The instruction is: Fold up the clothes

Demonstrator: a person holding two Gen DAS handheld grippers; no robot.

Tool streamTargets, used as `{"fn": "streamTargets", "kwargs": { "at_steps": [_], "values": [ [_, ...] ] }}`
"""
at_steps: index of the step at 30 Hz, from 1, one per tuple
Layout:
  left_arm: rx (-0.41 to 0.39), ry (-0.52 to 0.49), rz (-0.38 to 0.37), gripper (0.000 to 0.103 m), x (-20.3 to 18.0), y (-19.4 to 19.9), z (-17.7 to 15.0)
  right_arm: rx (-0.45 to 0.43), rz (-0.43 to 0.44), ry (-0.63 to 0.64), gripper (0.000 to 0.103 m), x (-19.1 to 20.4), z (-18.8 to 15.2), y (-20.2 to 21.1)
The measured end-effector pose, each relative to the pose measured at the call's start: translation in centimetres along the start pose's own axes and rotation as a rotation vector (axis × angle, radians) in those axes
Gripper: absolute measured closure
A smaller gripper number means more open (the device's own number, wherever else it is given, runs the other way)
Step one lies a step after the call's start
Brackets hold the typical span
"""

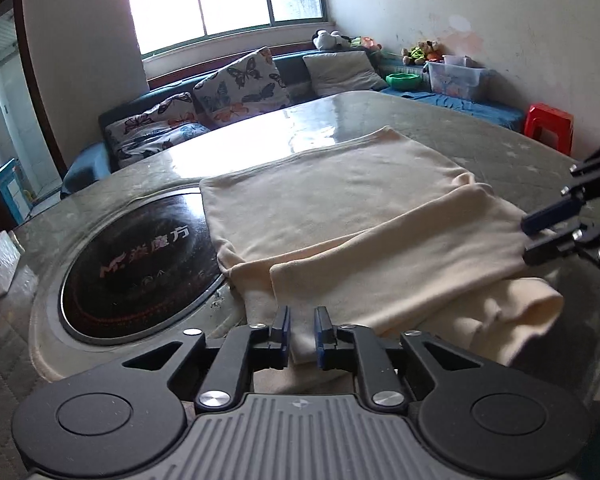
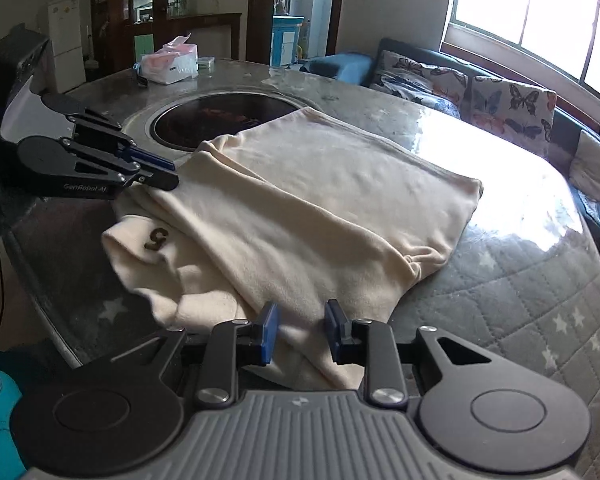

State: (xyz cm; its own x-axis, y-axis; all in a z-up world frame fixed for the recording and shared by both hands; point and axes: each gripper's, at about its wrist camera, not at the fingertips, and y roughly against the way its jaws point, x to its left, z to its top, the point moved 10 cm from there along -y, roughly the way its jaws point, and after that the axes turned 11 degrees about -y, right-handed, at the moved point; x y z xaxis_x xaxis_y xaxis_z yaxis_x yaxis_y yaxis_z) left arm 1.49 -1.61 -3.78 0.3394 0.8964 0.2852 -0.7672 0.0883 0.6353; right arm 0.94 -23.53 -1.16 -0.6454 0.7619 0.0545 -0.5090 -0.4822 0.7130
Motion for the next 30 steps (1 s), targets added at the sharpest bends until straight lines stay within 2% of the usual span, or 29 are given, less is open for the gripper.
{"fn": "streamTargets", "kwargs": {
  "at_steps": [4,6,7,9,10,13,17,19,20,21,23,27,30],
  "values": [
    [-0.018,-0.076,0.001,0.082,0.0,2.3,-0.4,-0.015,0.000,0.036,0.078,0.4,0.3,1.2],
    [-0.028,-0.133,-0.005,0.069,-0.4,3.5,-0.9,-0.003,0.001,0.058,0.077,0.6,0.1,1.5],
    [-0.035,-0.165,-0.008,0.067,-0.6,4.1,-1.2,0.007,0.001,0.078,0.076,0.7,-0.2,1.7],
    [-0.049,-0.234,-0.023,0.058,-1.6,4.9,-1.7,0.022,0.003,0.116,0.061,1.1,-0.7,2.0],
    [-0.055,-0.267,-0.026,0.056,-2.2,4.9,-1.9,0.026,0.008,0.135,0.059,1.3,-1.0,2.2],
    [-0.073,-0.367,-0.034,0.056,-4.2,4.8,-2.4,0.034,0.012,0.198,0.047,2.1,-1.7,2.3],
    [-0.131,-0.476,-0.019,0.056,-6.5,4.1,-1.9,0.029,0.015,0.292,0.040,3.3,-2.5,2.1],
    [-0.143,-0.476,-0.021,0.057,-6.6,3.6,-1.7,0.025,0.021,0.314,0.040,3.7,-2.6,1.9],
    [-0.146,-0.469,-0.025,0.063,-6.6,3.3,-1.6,0.021,0.024,0.323,0.039,3.9,-2.6,1.8],
    [-0.149,-0.463,-0.028,0.075,-6.6,3.0,-1.5,0.019,0.028,0.330,0.039,4.1,-2.6,1.6],
    [-0.159,-0.421,-0.051,0.090,-6.2,2.8,-1.1,0.013,0.043,0.336,0.039,4.4,-2.5,1.3],
    [-0.178,-0.315,-0.070,0.100,-4.6,2.4,0.4,0.008,0.056,0.337,0.040,4.6,-2.3,0.3],
    [-0.184,-0.220,-0.070,0.101,-2.9,1.7,1.9,-0.011,0.062,0.323,0.047,4.5,-1.6,-0.2]
  ]
}}
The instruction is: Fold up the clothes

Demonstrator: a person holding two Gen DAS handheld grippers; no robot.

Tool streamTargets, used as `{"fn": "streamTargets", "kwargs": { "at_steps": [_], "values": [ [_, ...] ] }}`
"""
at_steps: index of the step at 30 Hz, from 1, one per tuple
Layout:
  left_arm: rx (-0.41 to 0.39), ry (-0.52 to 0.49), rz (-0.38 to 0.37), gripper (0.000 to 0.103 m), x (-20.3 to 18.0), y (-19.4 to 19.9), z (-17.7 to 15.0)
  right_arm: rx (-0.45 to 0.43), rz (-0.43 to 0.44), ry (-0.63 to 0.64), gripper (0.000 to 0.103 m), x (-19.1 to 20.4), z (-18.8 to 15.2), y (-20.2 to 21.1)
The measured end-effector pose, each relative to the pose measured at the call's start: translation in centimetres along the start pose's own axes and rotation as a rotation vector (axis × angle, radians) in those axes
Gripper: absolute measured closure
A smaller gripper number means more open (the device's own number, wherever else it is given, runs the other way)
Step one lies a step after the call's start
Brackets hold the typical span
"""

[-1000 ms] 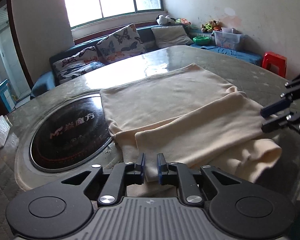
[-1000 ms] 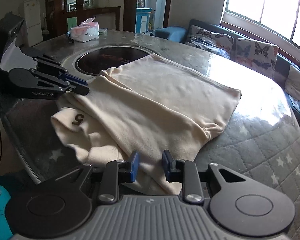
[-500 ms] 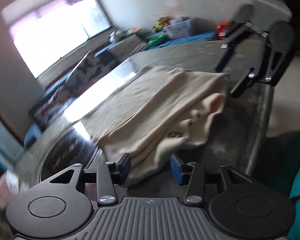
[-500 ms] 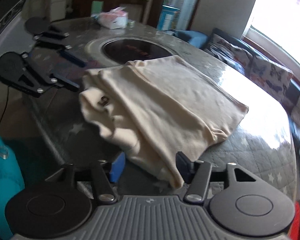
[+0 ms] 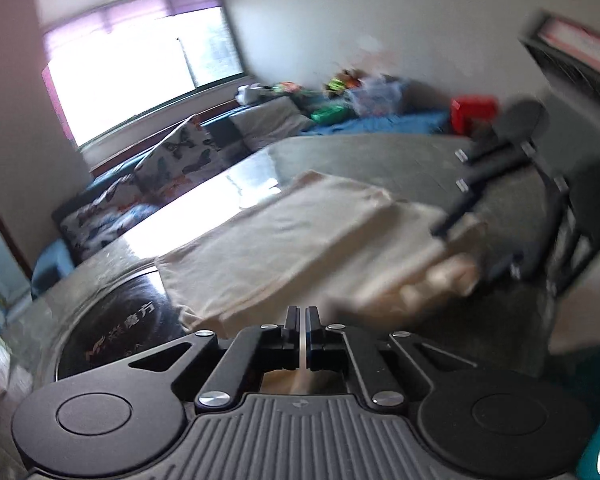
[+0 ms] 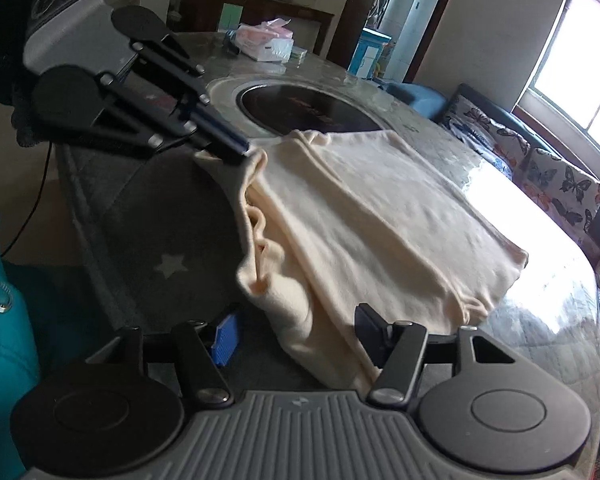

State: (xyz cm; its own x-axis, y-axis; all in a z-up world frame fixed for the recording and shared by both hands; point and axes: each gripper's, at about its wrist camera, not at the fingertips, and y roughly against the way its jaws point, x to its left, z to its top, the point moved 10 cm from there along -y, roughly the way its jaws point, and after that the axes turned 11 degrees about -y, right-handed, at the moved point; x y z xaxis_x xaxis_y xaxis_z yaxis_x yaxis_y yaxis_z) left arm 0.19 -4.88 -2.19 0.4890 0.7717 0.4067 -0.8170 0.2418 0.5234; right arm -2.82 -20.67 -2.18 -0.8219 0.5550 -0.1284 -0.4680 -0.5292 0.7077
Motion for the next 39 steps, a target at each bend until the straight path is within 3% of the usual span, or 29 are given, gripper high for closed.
{"fn": "streamTargets", "kwargs": {
  "at_steps": [2,5,6,10,14,17,22,23,24,27,28,33,37,39],
  "values": [
    [-0.003,0.032,0.009,0.101,0.9,-0.6,0.4,-0.012,0.006,-0.024,0.052,-0.3,0.6,-0.4],
    [0.009,0.061,0.009,0.100,1.6,-1.1,0.3,-0.012,0.029,-0.090,0.072,-0.9,1.4,-1.0],
    [0.015,0.061,0.004,0.095,1.7,-0.9,0.0,-0.009,0.037,-0.115,0.079,-1.1,1.6,-1.2],
    [0.030,0.044,-0.013,0.091,1.2,0.6,-1.3,-0.012,0.067,-0.188,0.086,-2.1,2.1,-1.3],
    [0.022,-0.022,-0.046,0.057,-0.4,2.4,-2.2,-0.032,0.093,-0.274,0.089,-3.5,2.8,-0.8],
    [0.014,-0.099,-0.064,0.054,-2.3,2.6,-2.3,-0.044,0.096,-0.299,0.090,-4.1,3.3,-0.7],
    [0.016,-0.165,-0.036,0.055,-4.1,0.9,-2.3,-0.055,0.093,-0.316,0.093,-4.4,4.0,-0.8],
    [0.020,-0.161,-0.024,0.062,-4.1,0.3,-2.3,-0.054,0.093,-0.314,0.093,-4.3,4.0,-0.9],
    [0.023,-0.152,-0.015,0.080,-3.9,-0.1,-2.2,-0.053,0.094,-0.309,0.093,-4.2,3.9,-0.9],
    [0.019,-0.105,-0.012,0.091,-2.9,-0.6,-1.7,-0.048,0.099,-0.292,0.088,-3.7,3.6,-0.7],
    [0.017,-0.088,-0.011,0.091,-2.5,-0.8,-1.5,-0.045,0.102,-0.281,0.087,-3.5,3.4,-0.6],
    [0.015,-0.036,-0.003,0.091,-1.4,-1.3,-1.0,-0.047,0.092,-0.214,0.059,-2.3,2.5,-0.5],
    [0.023,-0.031,0.003,0.091,-1.3,-1.4,-1.0,-0.054,0.065,-0.154,0.058,-1.4,2.0,-1.2],
    [0.027,-0.038,0.003,0.087,-1.5,-1.3,-1.2,-0.057,0.044,-0.130,0.064,-1.2,1.8,-1.5]
  ]
}}
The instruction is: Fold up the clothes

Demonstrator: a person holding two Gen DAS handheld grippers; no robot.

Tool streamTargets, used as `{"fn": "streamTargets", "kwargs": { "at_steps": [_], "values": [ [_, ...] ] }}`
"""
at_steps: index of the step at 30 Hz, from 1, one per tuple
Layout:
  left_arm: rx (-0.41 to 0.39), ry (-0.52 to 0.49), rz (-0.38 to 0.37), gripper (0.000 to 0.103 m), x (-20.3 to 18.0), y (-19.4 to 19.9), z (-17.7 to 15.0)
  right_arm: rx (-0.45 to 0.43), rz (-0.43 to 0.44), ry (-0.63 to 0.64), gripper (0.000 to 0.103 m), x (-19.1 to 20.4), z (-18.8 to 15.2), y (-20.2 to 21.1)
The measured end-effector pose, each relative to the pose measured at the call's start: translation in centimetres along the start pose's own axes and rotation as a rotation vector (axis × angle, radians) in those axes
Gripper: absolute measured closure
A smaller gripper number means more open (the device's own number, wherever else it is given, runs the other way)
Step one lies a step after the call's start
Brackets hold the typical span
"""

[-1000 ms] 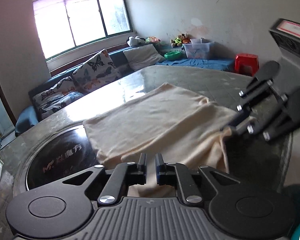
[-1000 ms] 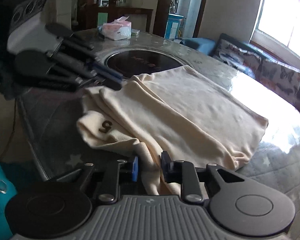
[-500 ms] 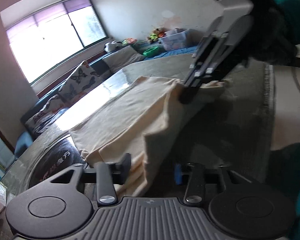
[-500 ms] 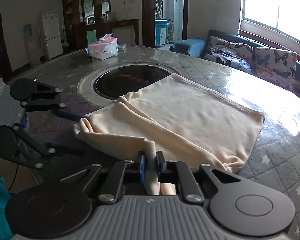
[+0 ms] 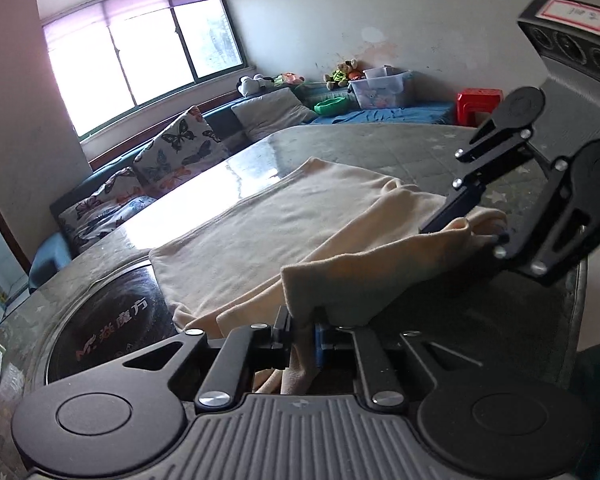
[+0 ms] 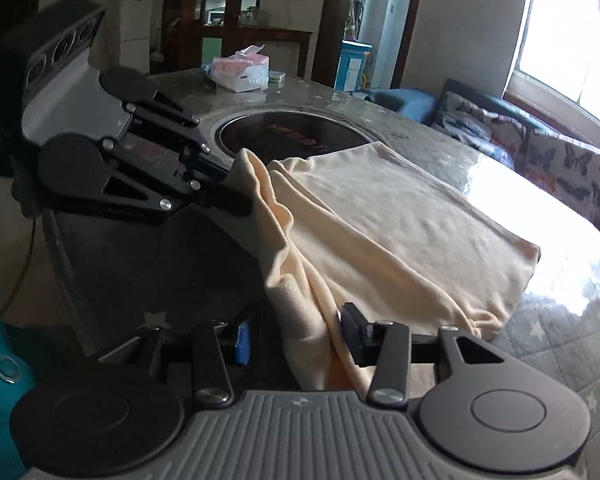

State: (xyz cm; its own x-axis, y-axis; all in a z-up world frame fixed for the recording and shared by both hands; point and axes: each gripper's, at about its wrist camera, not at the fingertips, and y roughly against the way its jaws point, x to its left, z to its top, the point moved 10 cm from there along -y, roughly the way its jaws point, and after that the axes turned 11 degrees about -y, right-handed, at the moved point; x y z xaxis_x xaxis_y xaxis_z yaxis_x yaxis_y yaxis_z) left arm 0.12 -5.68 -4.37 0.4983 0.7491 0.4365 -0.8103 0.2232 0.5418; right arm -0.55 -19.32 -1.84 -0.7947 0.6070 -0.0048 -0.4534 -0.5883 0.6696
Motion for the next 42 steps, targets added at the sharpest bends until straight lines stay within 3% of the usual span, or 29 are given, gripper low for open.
{"fn": "streamTargets", "kwargs": {
  "at_steps": [2,6,11,13,15,20,33,42],
  "values": [
    [0.002,-0.023,0.008,0.082,-0.2,0.2,-0.3,-0.002,-0.010,-0.024,0.080,-0.5,0.3,-0.1],
    [0.020,-0.074,0.044,0.074,-0.5,0.5,-1.5,-0.019,-0.007,-0.091,0.089,-1.5,1.2,0.2],
    [0.037,-0.114,0.043,0.075,-0.8,0.4,-2.5,-0.034,-0.008,-0.123,0.091,-2.1,2.0,0.5],
    [0.038,-0.101,0.028,0.079,-0.7,0.5,-2.6,-0.039,-0.009,-0.129,0.092,-2.1,2.0,0.7],
    [0.036,-0.088,0.015,0.091,-0.4,0.7,-2.6,-0.052,-0.009,-0.135,0.093,-2.1,2.2,0.9],
    [0.011,-0.053,-0.013,0.098,-0.3,2.5,-2.1,-0.089,-0.002,-0.131,0.093,-1.8,2.8,2.2],
    [-0.097,-0.035,-0.056,0.098,-2.5,10.8,1.2,-0.091,0.072,-0.070,0.094,1.9,2.3,10.5],
    [-0.106,-0.022,0.039,0.098,1.7,6.2,4.3,-0.106,0.042,-0.135,0.094,-1.3,5.2,9.3]
  ]
}}
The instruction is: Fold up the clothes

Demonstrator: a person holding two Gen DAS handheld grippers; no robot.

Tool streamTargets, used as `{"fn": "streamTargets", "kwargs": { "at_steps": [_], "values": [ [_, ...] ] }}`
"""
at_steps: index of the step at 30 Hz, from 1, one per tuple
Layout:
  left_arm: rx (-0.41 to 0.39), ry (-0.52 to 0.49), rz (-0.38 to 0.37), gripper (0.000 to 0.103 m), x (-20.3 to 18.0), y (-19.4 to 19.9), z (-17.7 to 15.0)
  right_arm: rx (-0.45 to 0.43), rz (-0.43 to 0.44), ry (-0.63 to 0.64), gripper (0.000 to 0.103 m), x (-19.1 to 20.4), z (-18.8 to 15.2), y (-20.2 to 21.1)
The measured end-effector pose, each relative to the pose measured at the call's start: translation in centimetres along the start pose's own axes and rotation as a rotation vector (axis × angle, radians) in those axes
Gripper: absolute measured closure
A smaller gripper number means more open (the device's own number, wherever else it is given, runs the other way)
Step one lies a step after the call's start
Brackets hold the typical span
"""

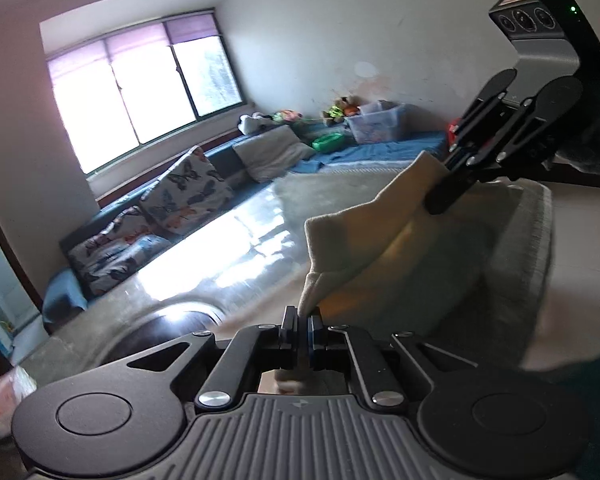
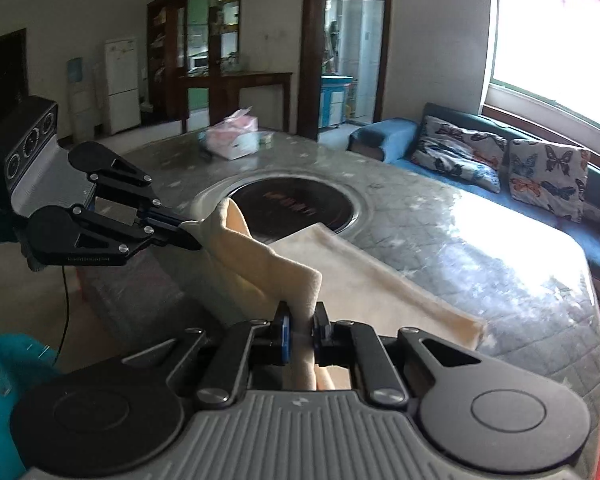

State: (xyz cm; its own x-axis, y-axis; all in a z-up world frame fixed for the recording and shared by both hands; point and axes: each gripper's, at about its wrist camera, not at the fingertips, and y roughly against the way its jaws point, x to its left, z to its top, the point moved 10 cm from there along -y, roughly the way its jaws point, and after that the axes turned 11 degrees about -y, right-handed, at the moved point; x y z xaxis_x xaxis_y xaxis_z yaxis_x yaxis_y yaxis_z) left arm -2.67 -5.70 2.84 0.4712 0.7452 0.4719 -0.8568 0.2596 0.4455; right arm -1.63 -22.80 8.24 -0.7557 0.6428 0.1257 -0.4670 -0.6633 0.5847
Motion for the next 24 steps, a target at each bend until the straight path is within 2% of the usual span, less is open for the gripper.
{"fn": "streamTargets", "kwargs": {
  "at_steps": [4,8,13,14,15,18,20,22,24],
  "values": [
    [0.033,0.027,0.038,0.098,2.7,-4.6,0.7,0.001,-0.023,-0.033,0.094,-3.3,2.9,-2.7],
    [0.116,0.093,0.074,0.098,4.9,-10.7,-0.2,0.026,-0.063,-0.074,0.094,-7.3,4.7,-7.3],
    [0.235,0.165,0.093,0.093,5.9,-16.7,-3.2,0.093,-0.136,-0.198,0.092,-11.8,3.8,-13.5],
    [0.267,0.187,0.096,0.089,6.0,-17.5,-3.9,0.096,-0.156,-0.219,0.089,-12.5,3.3,-14.3],
    [0.281,0.195,0.104,0.084,6.2,-17.8,-4.4,0.099,-0.176,-0.240,0.084,-13.1,2.8,-15.0],
    [0.290,0.208,0.133,0.075,6.8,-17.7,-4.9,0.092,-0.224,-0.310,0.082,-14.8,1.6,-15.6],
    [0.286,0.218,0.151,0.075,7.2,-17.1,-4.5,0.068,-0.227,-0.334,0.082,-15.0,1.2,-14.6],
    [0.271,0.235,0.162,0.076,7.5,-16.3,-3.7,0.036,-0.236,-0.304,0.082,-14.5,1.4,-13.5],
    [0.232,0.269,0.124,0.076,7.2,-15.7,-2.3,0.023,-0.206,-0.294,0.082,-13.5,1.9,-12.7]
  ]
}}
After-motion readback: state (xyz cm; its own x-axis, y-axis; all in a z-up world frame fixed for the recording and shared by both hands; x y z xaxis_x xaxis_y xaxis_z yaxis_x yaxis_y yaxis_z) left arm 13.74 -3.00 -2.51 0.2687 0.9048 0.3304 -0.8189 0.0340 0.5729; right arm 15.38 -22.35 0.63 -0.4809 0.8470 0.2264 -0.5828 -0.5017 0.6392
